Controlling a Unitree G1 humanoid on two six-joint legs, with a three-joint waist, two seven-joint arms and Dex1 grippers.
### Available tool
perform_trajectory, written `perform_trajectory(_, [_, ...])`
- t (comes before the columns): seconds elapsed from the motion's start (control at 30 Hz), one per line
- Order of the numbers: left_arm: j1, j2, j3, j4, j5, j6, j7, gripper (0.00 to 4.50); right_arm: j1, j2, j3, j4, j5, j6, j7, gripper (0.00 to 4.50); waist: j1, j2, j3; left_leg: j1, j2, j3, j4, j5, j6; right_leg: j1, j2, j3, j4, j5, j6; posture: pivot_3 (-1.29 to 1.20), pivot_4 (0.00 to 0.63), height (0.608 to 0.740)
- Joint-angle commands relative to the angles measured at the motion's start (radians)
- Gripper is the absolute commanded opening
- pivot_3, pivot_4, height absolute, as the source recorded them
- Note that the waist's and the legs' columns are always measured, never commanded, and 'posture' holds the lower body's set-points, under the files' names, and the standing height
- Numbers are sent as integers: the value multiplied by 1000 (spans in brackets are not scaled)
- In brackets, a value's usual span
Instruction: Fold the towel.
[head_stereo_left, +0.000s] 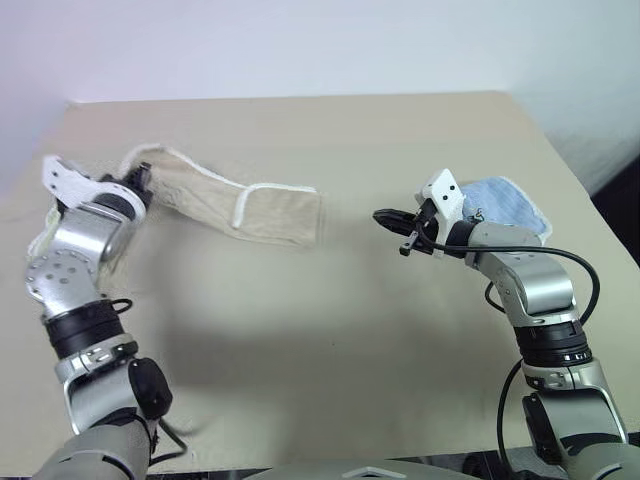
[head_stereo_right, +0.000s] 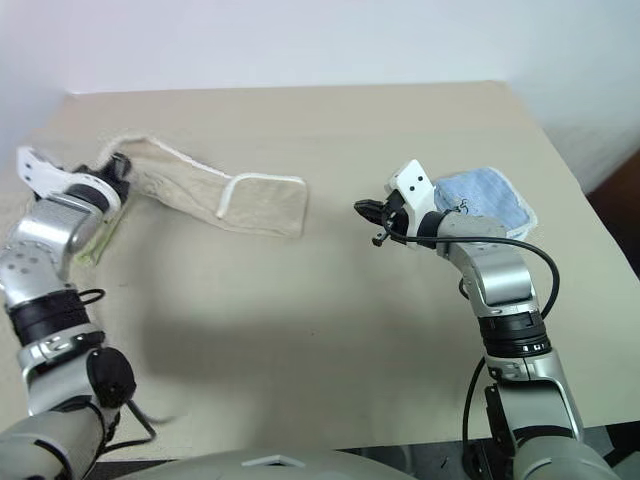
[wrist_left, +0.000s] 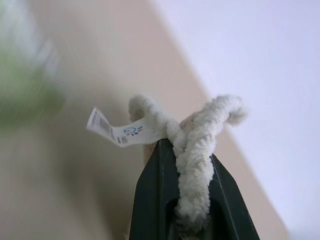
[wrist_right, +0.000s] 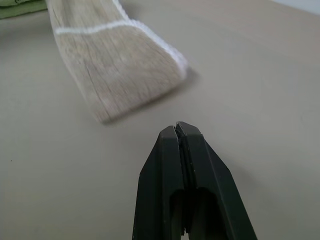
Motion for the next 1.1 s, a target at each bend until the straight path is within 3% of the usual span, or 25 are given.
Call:
perform_trajectory(0.03, [-24,28,-167,-160,82,46,-152,23,-8,-5,-23,-12,9,-19,-11,0,1,0,0,0,0,0,0,0,0,0,0,0,0,0,0,0,150,728])
perform_trajectory(0.17, [4,53,-426,-296,218,109,-337,23,-5,5,-21,-21,12,-20,-24,0,-2,0,0,0,-1,0,0,1,-1,1,-1,0,0,0,0,0,150,728])
perform_trajectory(0.33, [28,114,-677,-326,454,97,-505,23,11,10,-24,-49,19,-11,-43,0,-18,0,0,0,0,1,-3,1,2,-2,0,1,-1,0,0,0,150,728])
perform_trajectory(0.47, [27,126,-746,-299,567,88,-582,23,23,12,-25,-69,25,-5,-57,0,-24,0,1,0,1,1,-4,2,3,-3,1,1,0,0,0,0,150,728])
perform_trajectory(0.57, [27,113,-741,-291,611,94,-615,671,33,13,-23,-86,29,0,-67,0,-24,0,1,0,1,1,-4,2,3,-3,1,1,-1,0,0,0,150,728])
perform_trajectory(0.93, [68,57,-611,-359,573,140,-725,4419,22,22,-6,-73,29,-6,-74,0,-22,0,1,-1,1,0,-4,1,4,-3,0,1,-1,0,0,0,150,728])
perform_trajectory(1.1, [113,105,-526,-418,536,157,-795,4479,16,20,-4,-67,28,-8,-68,0,-25,0,1,0,1,0,-4,1,4,-3,0,1,-1,0,0,0,150,728])
